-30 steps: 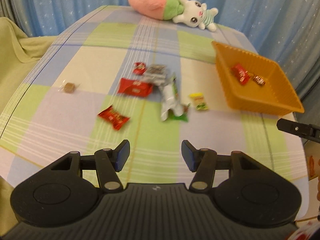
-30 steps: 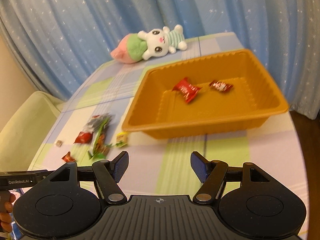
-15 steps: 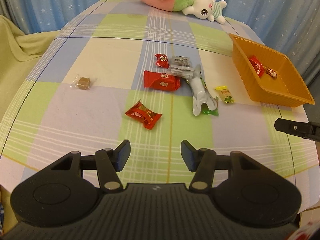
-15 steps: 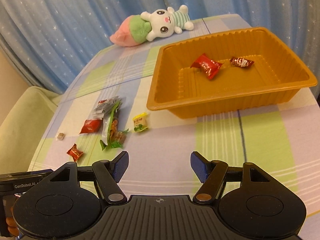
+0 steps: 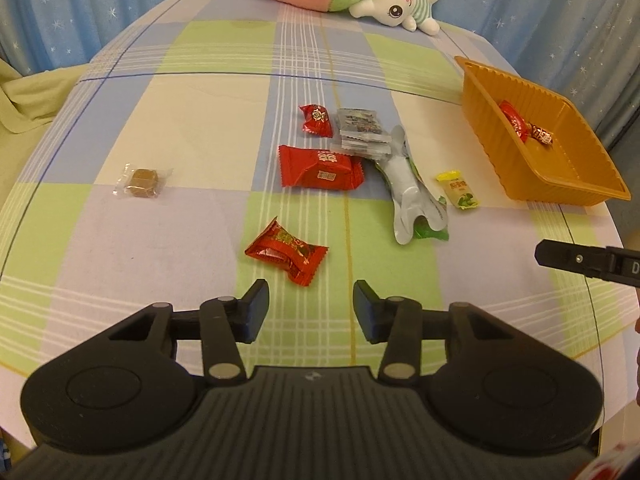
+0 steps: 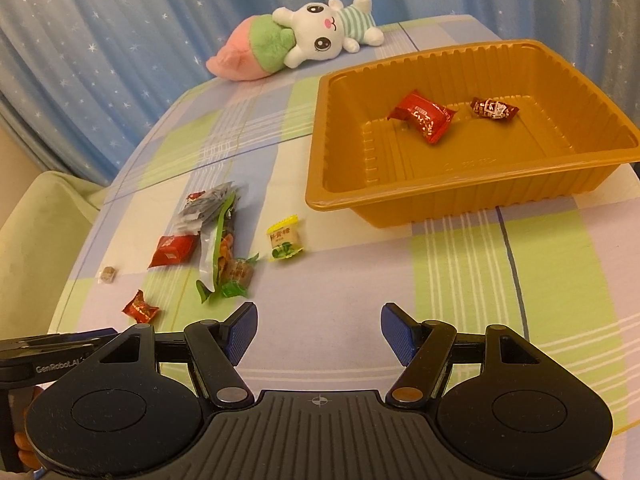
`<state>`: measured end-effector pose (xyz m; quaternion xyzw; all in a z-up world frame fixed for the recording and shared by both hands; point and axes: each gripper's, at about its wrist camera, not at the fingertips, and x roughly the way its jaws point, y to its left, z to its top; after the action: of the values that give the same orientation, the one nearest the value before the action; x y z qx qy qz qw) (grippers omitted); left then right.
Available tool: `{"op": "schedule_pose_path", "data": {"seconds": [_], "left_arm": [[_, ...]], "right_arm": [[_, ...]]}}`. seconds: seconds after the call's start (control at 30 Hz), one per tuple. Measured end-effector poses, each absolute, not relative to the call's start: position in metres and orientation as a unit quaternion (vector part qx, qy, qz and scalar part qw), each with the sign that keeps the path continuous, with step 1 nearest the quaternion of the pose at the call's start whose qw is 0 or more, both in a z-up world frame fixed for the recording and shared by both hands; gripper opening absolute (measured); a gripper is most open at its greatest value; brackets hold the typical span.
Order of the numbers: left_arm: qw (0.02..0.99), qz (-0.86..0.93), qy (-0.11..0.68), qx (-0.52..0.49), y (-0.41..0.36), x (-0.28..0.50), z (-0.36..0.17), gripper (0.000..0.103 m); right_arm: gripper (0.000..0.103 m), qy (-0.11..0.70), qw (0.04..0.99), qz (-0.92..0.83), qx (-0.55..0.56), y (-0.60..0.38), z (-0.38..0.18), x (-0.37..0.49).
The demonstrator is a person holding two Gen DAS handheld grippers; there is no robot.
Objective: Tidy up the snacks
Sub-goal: 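Grasp the small red candy with the left tool while the right tool grasps the yellow-green packet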
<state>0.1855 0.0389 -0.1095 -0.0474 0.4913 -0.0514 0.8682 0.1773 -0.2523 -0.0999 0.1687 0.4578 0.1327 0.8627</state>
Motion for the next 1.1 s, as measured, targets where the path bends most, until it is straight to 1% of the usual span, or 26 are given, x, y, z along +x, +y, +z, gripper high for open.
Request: {"op": "schedule_pose_path", "data": {"seconds": [0.57,0.73,0.83,0.9,1.1], "left_arm": [[0.864,-0.052,0.499,-0.035,0.042,0.22,-0.126,0.042],[0.866,-0.056,0.497,-0.015,0.042,0.222,-0.127,0.035],[0.867,-0.058,0.495,-0.009,0.044,0.223,-0.128,0.028],[0.868,-0.058,0.494,-0.005,0.046,0.223,-0.128,0.021],[0.869,-0.058,0.491,-0.003,0.055,0.222,-0.127,0.019]], "right_arm": [[0.068,0.466,0.861,0.104,0.178,-0.256,-0.104,0.186],[0.068,0.468,0.86,0.1,0.179,-0.255,-0.106,0.188],[0.068,0.469,0.859,0.101,0.179,-0.252,-0.107,0.19],[0.068,0.468,0.86,0.103,0.175,-0.249,-0.107,0.191],[0.068,0.459,0.868,0.114,0.155,-0.236,-0.107,0.195]]}}
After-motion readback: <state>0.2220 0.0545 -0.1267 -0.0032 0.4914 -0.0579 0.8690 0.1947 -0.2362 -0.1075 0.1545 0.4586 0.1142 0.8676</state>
